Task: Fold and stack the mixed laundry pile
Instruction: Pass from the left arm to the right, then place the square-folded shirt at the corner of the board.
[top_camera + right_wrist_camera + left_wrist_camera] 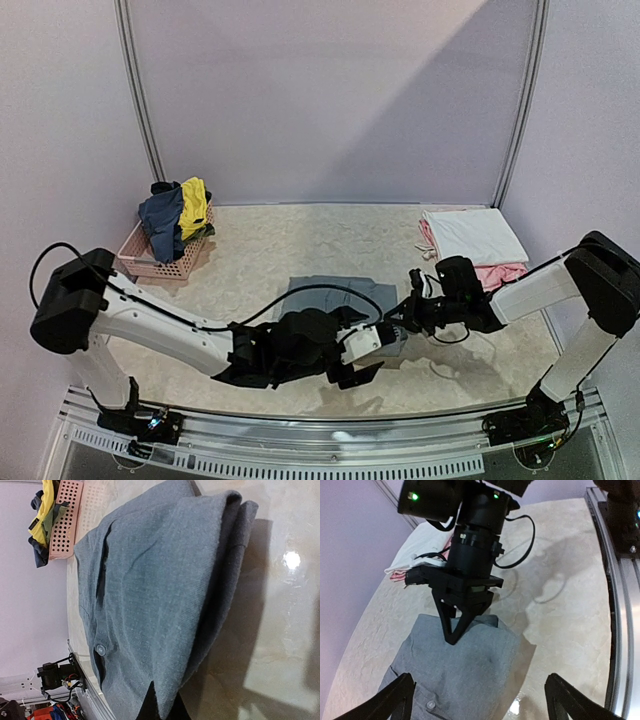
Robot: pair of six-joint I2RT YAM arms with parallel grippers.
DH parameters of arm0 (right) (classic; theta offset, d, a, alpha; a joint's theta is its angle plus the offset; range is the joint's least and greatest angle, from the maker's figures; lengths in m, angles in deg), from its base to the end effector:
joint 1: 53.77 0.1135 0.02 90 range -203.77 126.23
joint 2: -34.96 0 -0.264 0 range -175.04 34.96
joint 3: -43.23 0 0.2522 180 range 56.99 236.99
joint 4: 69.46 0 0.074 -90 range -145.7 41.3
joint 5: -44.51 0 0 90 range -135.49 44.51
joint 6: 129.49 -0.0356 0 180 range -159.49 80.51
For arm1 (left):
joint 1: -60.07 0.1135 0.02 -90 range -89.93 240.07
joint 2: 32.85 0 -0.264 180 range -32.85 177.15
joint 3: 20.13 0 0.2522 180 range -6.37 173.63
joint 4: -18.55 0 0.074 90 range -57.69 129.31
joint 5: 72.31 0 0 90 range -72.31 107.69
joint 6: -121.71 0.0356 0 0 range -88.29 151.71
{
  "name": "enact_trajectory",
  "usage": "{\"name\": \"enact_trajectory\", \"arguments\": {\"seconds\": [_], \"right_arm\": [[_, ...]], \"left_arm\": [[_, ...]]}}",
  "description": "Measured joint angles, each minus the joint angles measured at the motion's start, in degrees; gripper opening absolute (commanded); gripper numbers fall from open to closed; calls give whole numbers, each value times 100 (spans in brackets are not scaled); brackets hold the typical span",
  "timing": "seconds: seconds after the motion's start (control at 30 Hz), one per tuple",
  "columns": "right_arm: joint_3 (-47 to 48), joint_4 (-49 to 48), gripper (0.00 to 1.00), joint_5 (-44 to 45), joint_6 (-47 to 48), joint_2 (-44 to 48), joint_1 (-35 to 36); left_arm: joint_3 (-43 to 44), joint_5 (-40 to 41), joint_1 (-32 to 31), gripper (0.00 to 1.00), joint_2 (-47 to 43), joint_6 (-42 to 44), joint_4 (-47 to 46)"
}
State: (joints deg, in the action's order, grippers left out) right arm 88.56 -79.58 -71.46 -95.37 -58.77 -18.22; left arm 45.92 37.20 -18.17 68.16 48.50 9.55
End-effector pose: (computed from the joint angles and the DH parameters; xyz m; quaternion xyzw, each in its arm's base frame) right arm 0.2251 0.1800 0.1227 0.0583 0.8804 0.4454 0.1520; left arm 0.0878 -0.3635 0.1810 0.5555 0.6306 -0.1435 0.5226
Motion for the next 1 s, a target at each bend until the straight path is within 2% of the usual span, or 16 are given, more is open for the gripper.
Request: {"name": "enact_trajectory", "arguments": {"seconds": [0.13,0.3,0.4,0.6,0.83,1.0], "right_arm": [[417,916,0,131,501,26,0],[1045,2201,0,470,1211,98,-15],[1427,2883,0,667,1617,109,-44],[2070,3921,0,1054,2229,79,-61],[2957,4865,0,1493,2780,-175,-96],[3563,5442,0,1794,3222,-326,-153]], "left_arm": [[-280,149,0,89,-597,-455,131],[-356,426,114,74,-811,-1209,621],[-527,446,413,66,-831,-1687,809],[-905,267,1056,64,-682,-2415,925],[-883,-42,1189,64,273,-2769,811],[-811,-98,1189,72,426,-2953,581]]}}
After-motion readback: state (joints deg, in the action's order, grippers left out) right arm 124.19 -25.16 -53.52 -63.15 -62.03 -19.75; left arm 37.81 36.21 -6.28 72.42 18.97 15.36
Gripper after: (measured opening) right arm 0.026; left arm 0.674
